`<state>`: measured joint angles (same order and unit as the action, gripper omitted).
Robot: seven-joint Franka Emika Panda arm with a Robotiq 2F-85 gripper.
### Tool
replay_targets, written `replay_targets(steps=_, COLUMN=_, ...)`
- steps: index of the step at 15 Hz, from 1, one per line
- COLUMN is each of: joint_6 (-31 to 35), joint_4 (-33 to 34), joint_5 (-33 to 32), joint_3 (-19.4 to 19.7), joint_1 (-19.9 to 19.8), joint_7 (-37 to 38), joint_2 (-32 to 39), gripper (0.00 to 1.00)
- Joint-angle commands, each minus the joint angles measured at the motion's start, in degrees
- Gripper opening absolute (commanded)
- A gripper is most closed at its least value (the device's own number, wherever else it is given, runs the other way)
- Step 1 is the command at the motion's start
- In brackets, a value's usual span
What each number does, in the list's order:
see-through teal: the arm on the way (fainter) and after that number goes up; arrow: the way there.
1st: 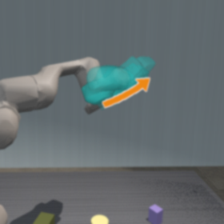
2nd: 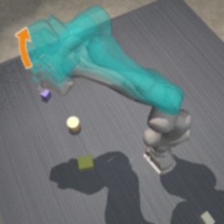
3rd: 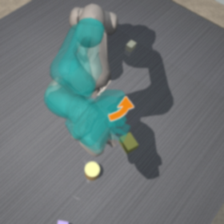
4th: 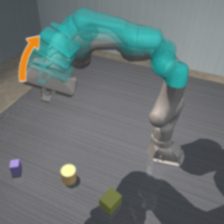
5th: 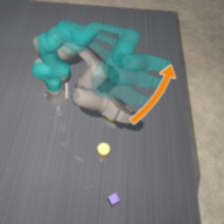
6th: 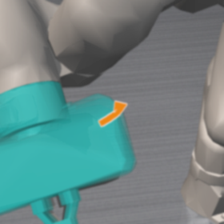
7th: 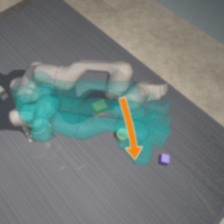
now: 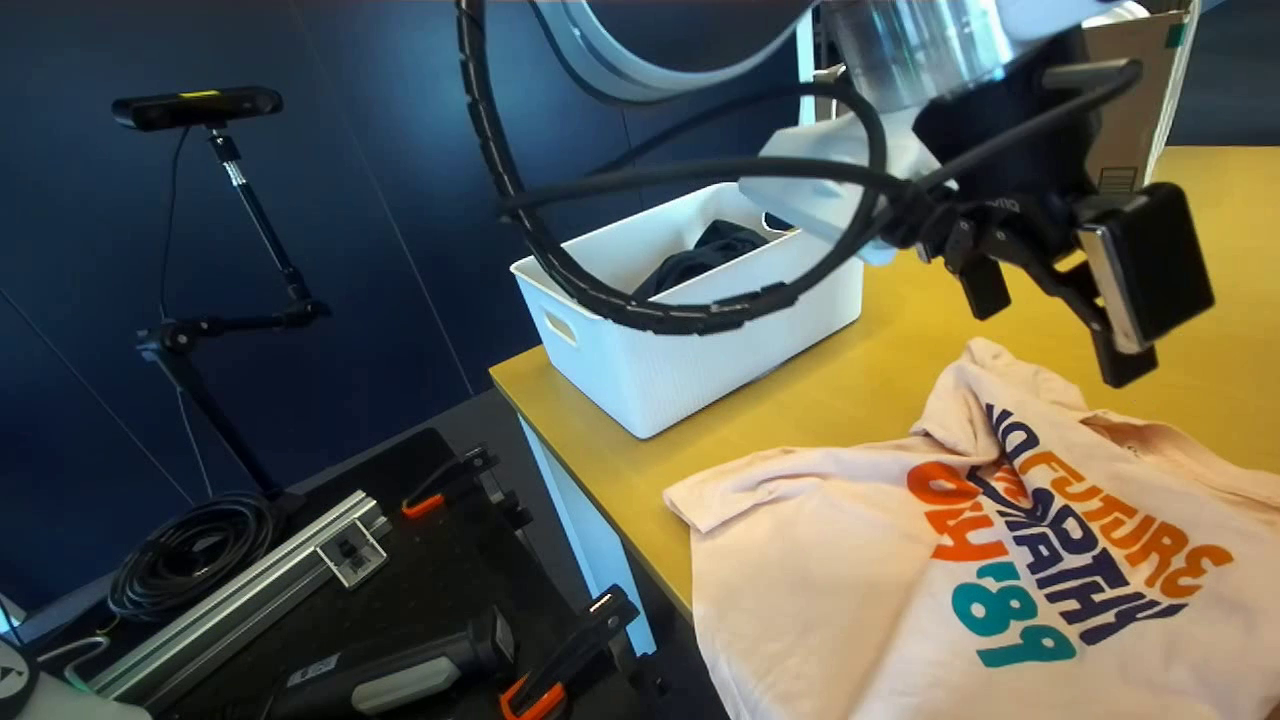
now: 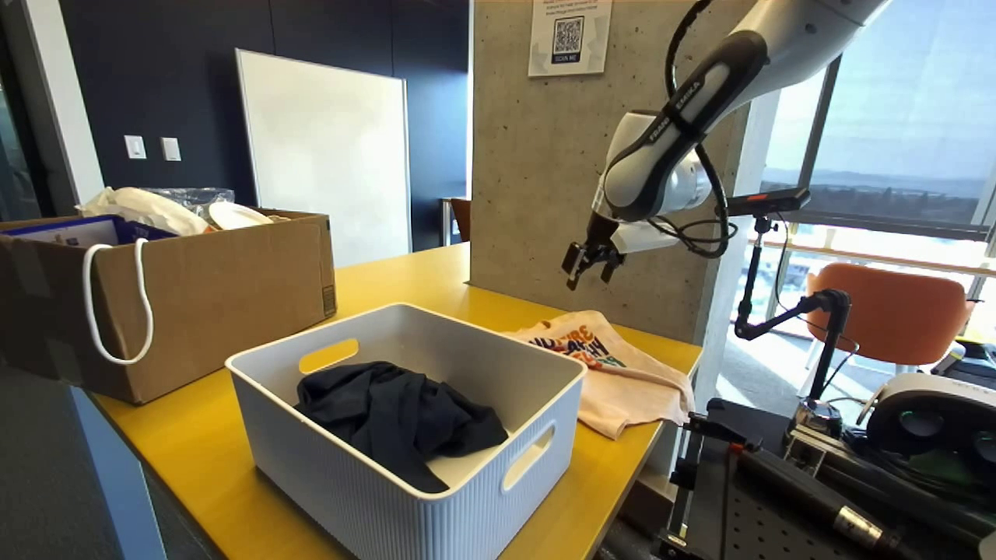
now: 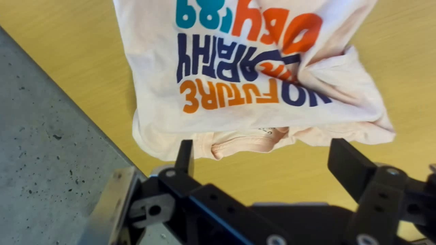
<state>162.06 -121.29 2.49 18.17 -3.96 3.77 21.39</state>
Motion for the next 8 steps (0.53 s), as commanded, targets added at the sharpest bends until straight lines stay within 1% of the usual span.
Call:
replay_targets(steps=1, joint_6=-4.85, joint_4=-2.59, joint_5=6.43, joint_3=-8.24, joint_1=-6.26, joint_7=-3.57, joint_2=-5.41, gripper=1.0)
replay_targets(steps=4, joint_6=-7.2, joint_4=-3.57, joint_5=10.68, joint_3=-10.98, joint_1=-8.11, joint_7=-5.37, joint_2=-7.07, gripper=1.0)
replay_targets(steps=8, joint_6=-8.56, joint_4=-4.29, joint_5=14.13, joint_3=-12.36, joint_1=-9.44, joint_7=-7.43, joint_2=-7.34, gripper=1.0)
